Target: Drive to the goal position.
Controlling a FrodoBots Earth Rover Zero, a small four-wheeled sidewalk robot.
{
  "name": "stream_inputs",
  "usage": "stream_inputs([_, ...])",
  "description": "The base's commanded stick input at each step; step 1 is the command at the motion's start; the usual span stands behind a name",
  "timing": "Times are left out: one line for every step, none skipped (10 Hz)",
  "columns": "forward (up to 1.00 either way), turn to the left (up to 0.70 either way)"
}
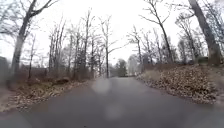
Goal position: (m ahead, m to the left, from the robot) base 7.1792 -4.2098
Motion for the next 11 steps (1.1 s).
stream_inputs([1.0,0.0])
stream_inputs([1.0,0.0])
stream_inputs([1.0,0.0])
stream_inputs([1.0,0.0])
stream_inputs([1.0,0.0])
stream_inputs([1.0,0.0])
stream_inputs([1.0,0.0])
stream_inputs([1.0,0.0])
stream_inputs([1.0,0.0])
stream_inputs([1.0,0.0])
stream_inputs([1.0,0.0])
